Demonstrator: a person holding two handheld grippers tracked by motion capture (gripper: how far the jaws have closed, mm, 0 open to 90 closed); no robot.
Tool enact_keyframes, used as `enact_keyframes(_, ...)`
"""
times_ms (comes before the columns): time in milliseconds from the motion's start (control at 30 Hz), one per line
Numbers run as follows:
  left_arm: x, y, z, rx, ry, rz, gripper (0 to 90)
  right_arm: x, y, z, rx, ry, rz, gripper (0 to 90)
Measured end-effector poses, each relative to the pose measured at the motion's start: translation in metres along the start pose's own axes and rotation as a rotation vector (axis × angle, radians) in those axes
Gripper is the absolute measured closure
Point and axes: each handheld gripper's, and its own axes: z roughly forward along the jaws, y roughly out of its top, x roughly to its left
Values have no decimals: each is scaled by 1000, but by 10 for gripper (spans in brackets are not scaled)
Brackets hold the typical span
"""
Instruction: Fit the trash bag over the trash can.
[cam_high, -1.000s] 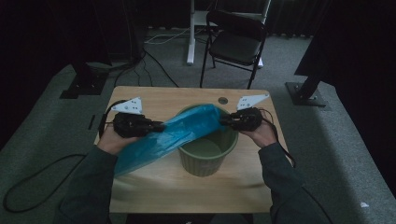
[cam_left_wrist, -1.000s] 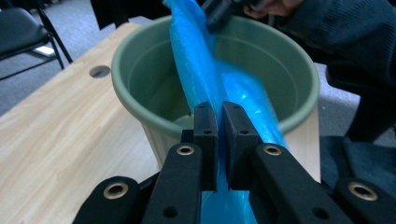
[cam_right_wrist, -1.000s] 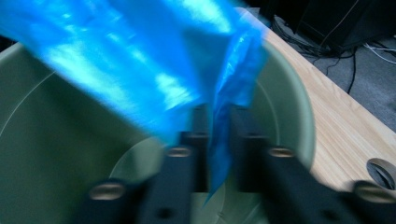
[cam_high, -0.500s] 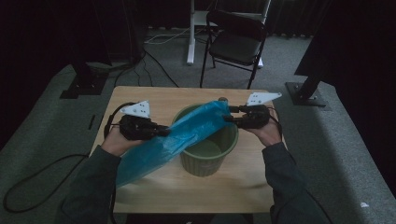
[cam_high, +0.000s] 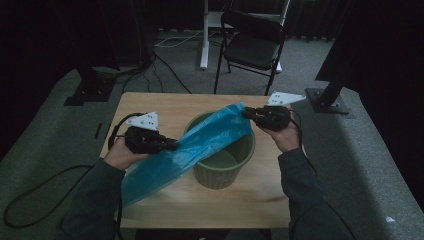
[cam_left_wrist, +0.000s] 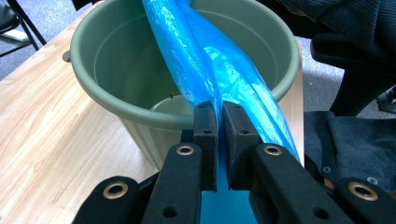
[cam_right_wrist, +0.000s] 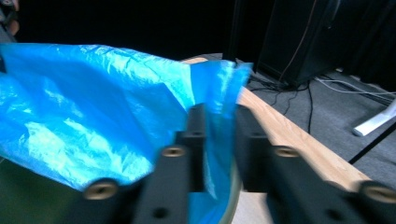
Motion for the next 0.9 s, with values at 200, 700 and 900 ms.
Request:
enact_keyframes(200,-1,11,-5,-86,18,3,844,9,-5,12,93,33,-29,898)
enact_keyframes(700,7,42,43,-73,70,-60,844,20,-10,23,212,80,-88,667)
enact_keyframes(900,9,43,53,-49,59,-74,838,14,-8,8,143,52,-63,590)
